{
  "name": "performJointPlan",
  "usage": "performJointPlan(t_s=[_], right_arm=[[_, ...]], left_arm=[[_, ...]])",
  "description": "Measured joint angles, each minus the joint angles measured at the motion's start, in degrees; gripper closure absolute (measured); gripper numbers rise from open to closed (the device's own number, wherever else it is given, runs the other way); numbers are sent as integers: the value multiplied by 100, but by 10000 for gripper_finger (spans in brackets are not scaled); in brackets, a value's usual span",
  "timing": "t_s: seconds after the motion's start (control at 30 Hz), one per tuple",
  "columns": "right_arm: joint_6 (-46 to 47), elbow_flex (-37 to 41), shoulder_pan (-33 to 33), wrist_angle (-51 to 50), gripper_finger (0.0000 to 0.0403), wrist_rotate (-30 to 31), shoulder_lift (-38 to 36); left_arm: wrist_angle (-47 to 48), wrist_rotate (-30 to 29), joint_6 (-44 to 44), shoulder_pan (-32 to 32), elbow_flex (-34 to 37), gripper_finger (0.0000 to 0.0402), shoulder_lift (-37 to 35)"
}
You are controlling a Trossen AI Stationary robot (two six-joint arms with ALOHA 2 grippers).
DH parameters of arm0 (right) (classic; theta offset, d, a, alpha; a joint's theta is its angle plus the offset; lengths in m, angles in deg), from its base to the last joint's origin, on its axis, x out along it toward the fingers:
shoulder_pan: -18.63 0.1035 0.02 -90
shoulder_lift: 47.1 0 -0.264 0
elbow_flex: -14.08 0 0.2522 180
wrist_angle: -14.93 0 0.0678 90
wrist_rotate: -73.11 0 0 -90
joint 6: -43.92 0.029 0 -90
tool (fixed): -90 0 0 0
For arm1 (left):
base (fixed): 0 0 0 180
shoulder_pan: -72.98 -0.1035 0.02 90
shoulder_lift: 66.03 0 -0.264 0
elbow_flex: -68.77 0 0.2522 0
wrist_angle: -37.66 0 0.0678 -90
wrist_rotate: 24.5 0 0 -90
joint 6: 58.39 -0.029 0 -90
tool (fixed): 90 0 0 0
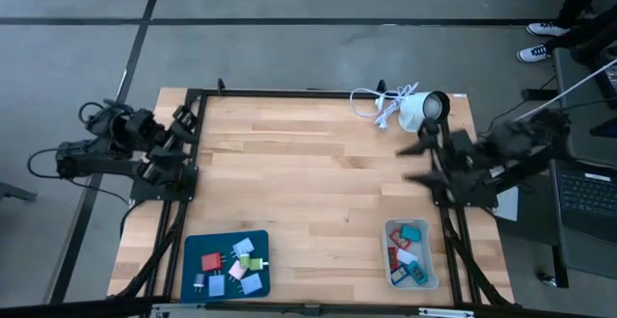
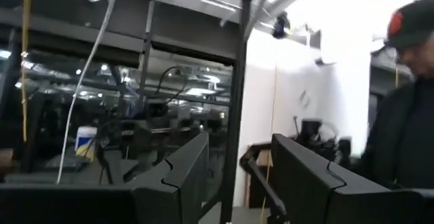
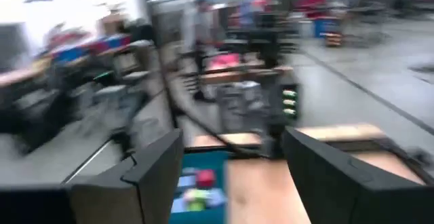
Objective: Pick & Place Office items
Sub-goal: Return to Home Position
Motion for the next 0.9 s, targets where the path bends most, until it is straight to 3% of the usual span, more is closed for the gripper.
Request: performJointPlan(t_s=[0.13, 0.3, 0.43, 0.53, 0.77, 0.9], right_arm=[[202, 1173, 5, 292, 146, 778, -1080], [797, 2441, -7, 508, 146, 1479, -2041], [1203, 3286, 4, 961, 146, 1498, -2513], [1630, 3892, 0, 1187, 146, 1645, -2715], [2101, 5150, -58, 2273, 146, 1610, -2932], [2394, 5804, -112, 2762, 146, 1507, -2945]], left_arm=[[100, -335, 403, 44, 746, 245, -692], [78, -717, 182, 46, 1318, 245, -1340], [217, -757, 209, 46, 1723, 245, -1850], [183, -624, 551, 44, 2130, 245, -1843], [-1960, -582, 864, 66, 3619, 245, -1811], [-1073, -1250, 1012, 64, 3656, 245, -1754]])
